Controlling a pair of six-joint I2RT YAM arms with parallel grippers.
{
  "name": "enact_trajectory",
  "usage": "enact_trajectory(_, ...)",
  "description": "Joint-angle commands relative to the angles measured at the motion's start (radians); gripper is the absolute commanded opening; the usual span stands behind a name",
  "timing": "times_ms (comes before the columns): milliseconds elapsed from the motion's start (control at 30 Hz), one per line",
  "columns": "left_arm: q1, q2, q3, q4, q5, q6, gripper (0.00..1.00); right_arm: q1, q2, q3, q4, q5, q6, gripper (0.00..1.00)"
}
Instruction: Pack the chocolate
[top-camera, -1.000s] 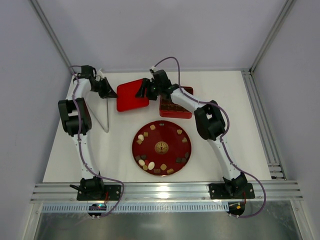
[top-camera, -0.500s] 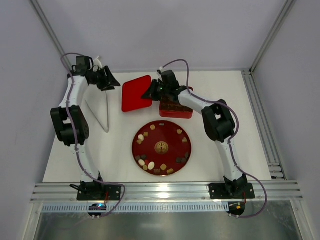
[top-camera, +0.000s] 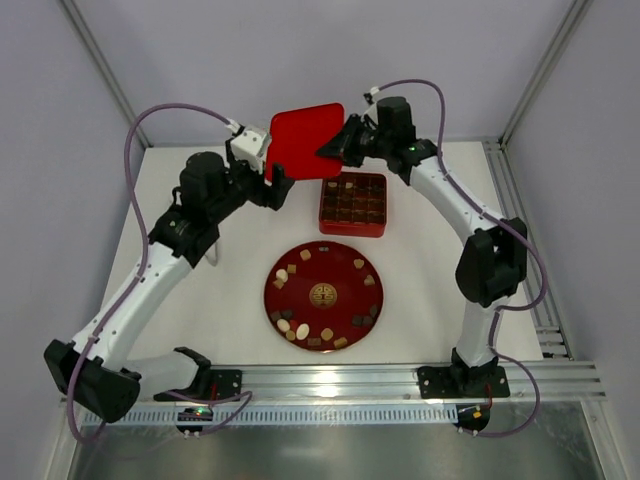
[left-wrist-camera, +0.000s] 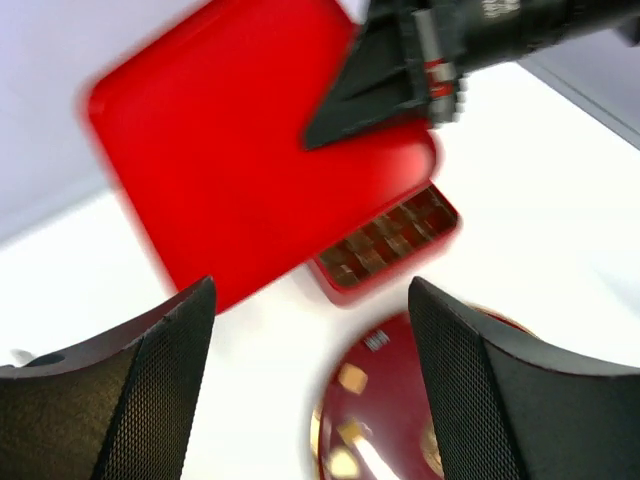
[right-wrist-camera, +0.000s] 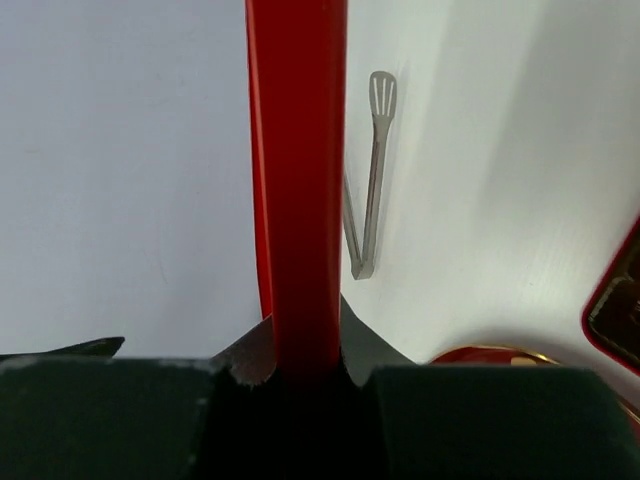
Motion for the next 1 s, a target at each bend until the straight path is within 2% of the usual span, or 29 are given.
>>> enact_trajectory(0,-0.041,-0.067,-0.112,0.290,-0.223,0.152,0.77,-0.054,-0.116,0.007,-0.141,-0.050,-0.007,0.04)
enact_trajectory(33,-0.067,-0.079,-0.189,0.353,-0.257,0.192,0.76,-0.062,-0.130,0.018,-0.171,-0.045,-0.019,0.04)
enact_trajectory(67,-0.143,-0.092,-0.233,0.478,-0.299,0.241,0.76,-0.073,-0.157,0.027,-0.236,-0.024,-0.053,0.04)
enact_trajectory(100,-0.176,-0.102,-0.320,0.548,-0.374,0.360,0.77,-0.076,-0.168,0.035,-0.263,-0.012,-0.068,0.04)
enact_trajectory(133,-0.220,-0.103,-0.355,0.617,-0.418,0.414,0.77,-0.079,-0.182,0.047,-0.286,0.002,-0.082,0.04)
enact_trajectory(167,-0.285,-0.096,-0.386,0.768,-0.468,0.474,0.77,-0.085,-0.199,0.054,-0.325,0.019,-0.099,0.04)
enact_trajectory(200,-0.311,-0.074,-0.414,0.824,-0.494,0.520,0.77,-0.088,-0.203,0.061,-0.340,0.021,-0.101,0.04)
enact_trajectory(400,-0.437,0.068,-0.443,1.088,-0.622,0.813,0.77,-0.091,-0.228,0.102,-0.421,0.041,-0.119,0.04)
enact_trajectory(500,-0.442,0.146,-0.423,1.208,-0.688,0.895,0.77,-0.088,-0.236,0.099,-0.445,0.044,-0.127,0.04)
enact_trajectory(633,-0.443,0.210,-0.400,1.220,-0.656,0.949,0.76,-0.083,-0.259,0.084,-0.447,0.053,-0.130,0.04)
enact_trajectory(767,-0.442,0.281,-0.380,1.329,-0.677,1.010,0.74,-0.079,-0.266,0.068,-0.446,0.056,-0.131,0.04)
enact_trajectory(933,-0.442,0.336,-0.369,1.383,-0.657,1.073,0.68,-0.070,-0.263,0.067,-0.447,0.061,-0.131,0.04)
enact_trajectory(967,-0.442,0.347,-0.371,1.448,-0.660,1.088,0.67,-0.068,-0.262,0.064,-0.447,0.059,-0.136,0.04)
